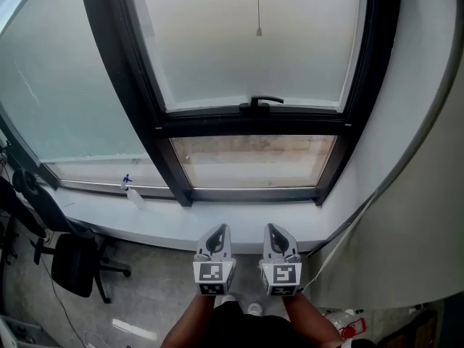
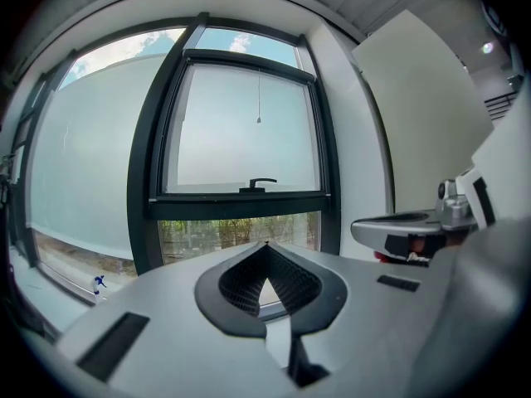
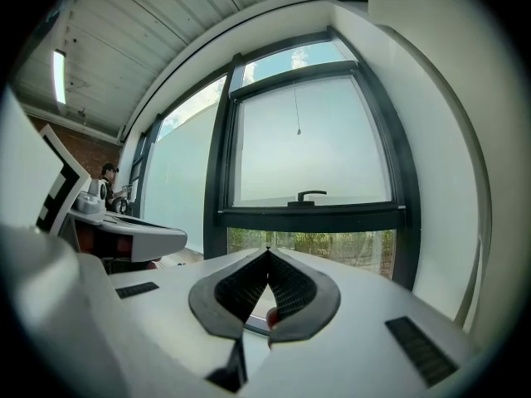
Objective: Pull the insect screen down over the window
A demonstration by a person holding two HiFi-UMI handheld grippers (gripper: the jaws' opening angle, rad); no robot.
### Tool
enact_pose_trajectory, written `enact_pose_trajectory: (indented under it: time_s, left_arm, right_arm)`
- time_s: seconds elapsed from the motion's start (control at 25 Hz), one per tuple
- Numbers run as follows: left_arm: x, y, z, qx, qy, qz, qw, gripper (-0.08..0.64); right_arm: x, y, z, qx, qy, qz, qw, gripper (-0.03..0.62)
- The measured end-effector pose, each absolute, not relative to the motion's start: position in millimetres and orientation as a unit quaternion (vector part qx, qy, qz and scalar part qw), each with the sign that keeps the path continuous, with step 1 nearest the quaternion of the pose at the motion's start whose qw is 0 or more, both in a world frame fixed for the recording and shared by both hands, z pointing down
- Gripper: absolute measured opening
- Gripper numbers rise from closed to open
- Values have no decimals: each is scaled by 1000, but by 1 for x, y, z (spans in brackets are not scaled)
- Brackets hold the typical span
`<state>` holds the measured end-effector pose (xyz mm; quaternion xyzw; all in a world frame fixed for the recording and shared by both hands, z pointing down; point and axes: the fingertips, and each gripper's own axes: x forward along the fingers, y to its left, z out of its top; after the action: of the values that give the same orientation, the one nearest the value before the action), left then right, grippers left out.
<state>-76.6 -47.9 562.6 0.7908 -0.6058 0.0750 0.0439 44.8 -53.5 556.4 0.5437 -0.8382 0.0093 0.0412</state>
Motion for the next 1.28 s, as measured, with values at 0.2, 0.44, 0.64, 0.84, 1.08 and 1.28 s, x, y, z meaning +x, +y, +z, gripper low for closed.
enact_pose_trajectory:
  time_s: [0.2,0.44,0.64,0.84,1.08,1.28]
  left_arm:
    - [-82,-74,563,792,-604,78,39,-6]
    - [-88,-118,571,802,-591,77,38,-7]
    - [-103,-170,568,806,-587,69,36,-6]
    - [-121,-223,561,806,-587,65,32,-7]
    - [-127,-271,556,815,-576,62,27,-8]
    - [-123,-295,545,826,-562,41,37,-6]
  right_arm:
    - [44,-80,559,550,-834,13,37,5]
    - [34,-128,564,556,-830,6,46,5]
    - [19,-184,559,561,-826,-15,57,5]
    - [16,-235,554,575,-816,-19,58,5]
    - [10,-277,546,587,-807,-25,58,5]
    - [16,-301,538,600,-797,-37,56,5]
